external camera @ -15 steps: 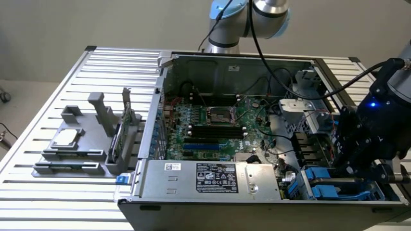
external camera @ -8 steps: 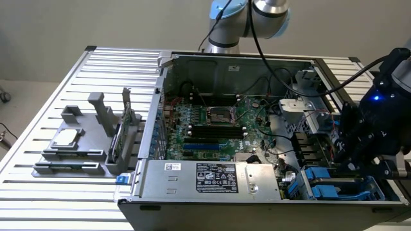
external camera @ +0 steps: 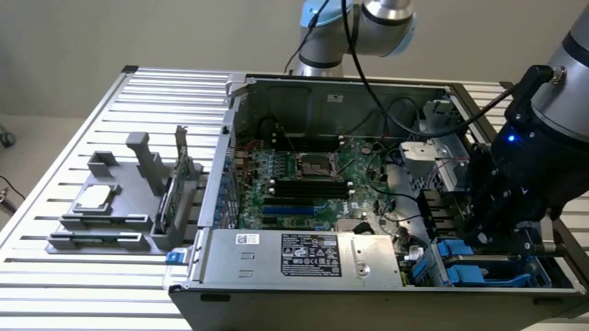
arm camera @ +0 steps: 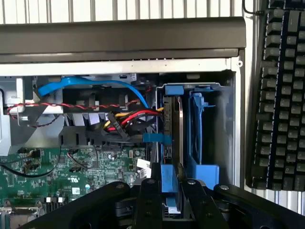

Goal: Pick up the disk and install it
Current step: 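Insert the second disk wire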

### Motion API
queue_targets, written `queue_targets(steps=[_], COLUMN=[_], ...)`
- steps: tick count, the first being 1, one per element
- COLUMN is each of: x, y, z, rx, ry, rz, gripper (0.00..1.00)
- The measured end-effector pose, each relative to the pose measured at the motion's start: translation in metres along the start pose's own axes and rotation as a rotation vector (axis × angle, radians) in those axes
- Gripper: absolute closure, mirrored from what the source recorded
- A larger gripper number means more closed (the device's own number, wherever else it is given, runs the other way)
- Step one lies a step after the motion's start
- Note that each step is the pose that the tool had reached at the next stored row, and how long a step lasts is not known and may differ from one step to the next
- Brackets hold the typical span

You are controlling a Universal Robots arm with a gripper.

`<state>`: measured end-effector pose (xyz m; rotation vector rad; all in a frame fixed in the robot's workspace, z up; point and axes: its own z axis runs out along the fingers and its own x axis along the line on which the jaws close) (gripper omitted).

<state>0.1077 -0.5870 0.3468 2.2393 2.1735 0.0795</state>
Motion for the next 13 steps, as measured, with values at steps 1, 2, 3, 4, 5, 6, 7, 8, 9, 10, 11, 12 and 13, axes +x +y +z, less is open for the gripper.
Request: queue_targets(steps=[1,2,3,4,5,6,7,8,9,10,11,12,13], x=[0.000,0.000,0.000,0.000,0.000,0.000,0.000,0.000,0.000,0.000,0.000,0.000,0.000], y=[-0.0028,-0.0054,-0.0081,-0.0103,-0.0120,-0.0131,-0.0133,-0.0133,-0.0133,-0.0134,-0.0134,-0.0134,-0.0134], z=[-0.0003,-0.0006,-0.0011,-0.0016,-0.0019,-0.0019,-0.0019,-0.0019,-0.0019,-0.0019,-0.0020,-0.0020,-0.0020], rx=[0.0000,0.0000,0.0001,0.0000,0.0001,0.0001,0.0001,0.0001,0.0001,0.0001,0.0001,0.0001,0.0001], ry=[0.0001,0.0001,0.0001,0.0000,0.0000,0.0002,0.0004,0.0004,0.0005,0.0004,0.0003,0.0003,0.0003], rz=[0.000,-0.001,-0.001,-0.002,-0.002,-0.002,-0.003,-0.003,-0.003,-0.003,-0.003,-0.003,-0.003], gripper=[0.78,0.84,0.84,0.89,0.89,0.89,0.89,0.89,0.89,0.89,0.89,0.89,0.89])
